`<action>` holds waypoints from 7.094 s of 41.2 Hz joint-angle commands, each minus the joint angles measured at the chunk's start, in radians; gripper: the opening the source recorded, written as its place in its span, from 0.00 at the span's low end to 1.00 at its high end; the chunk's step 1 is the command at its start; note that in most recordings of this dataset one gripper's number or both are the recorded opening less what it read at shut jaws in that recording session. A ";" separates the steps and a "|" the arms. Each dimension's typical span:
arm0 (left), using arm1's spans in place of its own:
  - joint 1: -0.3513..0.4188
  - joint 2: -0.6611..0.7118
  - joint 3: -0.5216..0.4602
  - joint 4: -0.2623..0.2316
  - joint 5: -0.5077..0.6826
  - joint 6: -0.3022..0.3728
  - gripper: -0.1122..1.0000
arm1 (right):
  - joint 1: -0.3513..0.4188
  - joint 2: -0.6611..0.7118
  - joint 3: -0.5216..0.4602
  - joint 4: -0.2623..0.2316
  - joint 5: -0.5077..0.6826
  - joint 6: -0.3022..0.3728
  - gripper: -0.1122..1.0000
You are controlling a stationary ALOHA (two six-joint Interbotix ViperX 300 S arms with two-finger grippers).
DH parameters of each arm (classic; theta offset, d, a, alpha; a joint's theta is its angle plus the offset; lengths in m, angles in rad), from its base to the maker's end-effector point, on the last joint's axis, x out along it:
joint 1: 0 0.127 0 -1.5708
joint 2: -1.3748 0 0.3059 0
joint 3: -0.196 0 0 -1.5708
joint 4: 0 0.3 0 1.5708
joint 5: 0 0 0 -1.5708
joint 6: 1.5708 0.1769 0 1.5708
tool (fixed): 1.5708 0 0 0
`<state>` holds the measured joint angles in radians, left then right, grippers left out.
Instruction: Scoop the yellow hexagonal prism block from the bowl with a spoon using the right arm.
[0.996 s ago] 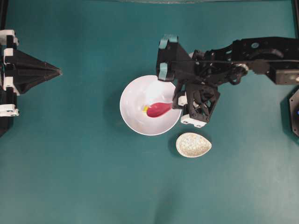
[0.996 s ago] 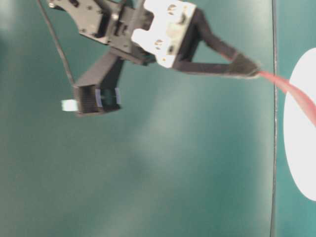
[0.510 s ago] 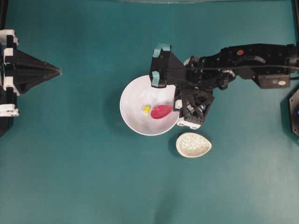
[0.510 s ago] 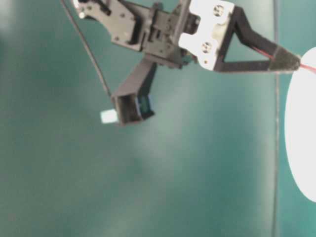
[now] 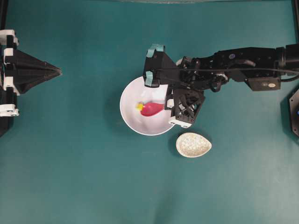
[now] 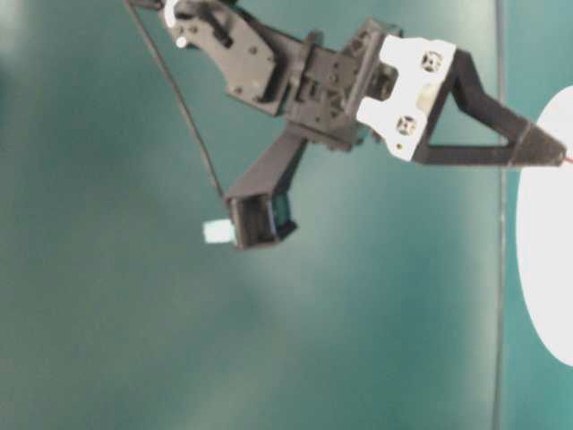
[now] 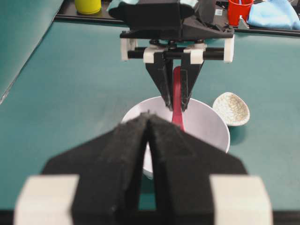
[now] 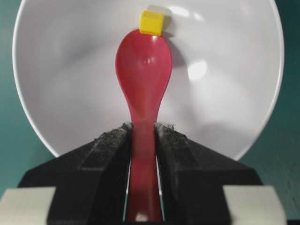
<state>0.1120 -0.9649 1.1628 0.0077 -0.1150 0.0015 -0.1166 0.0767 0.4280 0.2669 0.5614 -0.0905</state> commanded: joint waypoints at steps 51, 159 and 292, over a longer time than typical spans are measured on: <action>0.003 0.006 -0.029 0.003 -0.008 0.002 0.15 | 0.017 -0.008 0.080 -0.015 -0.267 0.006 0.32; 0.002 0.009 -0.031 0.003 -0.011 -0.002 0.15 | -0.003 -0.374 0.074 -0.060 -0.110 0.003 0.32; 0.002 0.006 -0.032 0.003 -0.005 -0.003 0.15 | -0.003 -0.374 0.075 -0.074 -0.104 0.002 0.32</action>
<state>0.1120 -0.9633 1.1582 0.0077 -0.1150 -0.0031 -0.1197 -0.2715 0.5170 0.1963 0.4679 -0.0874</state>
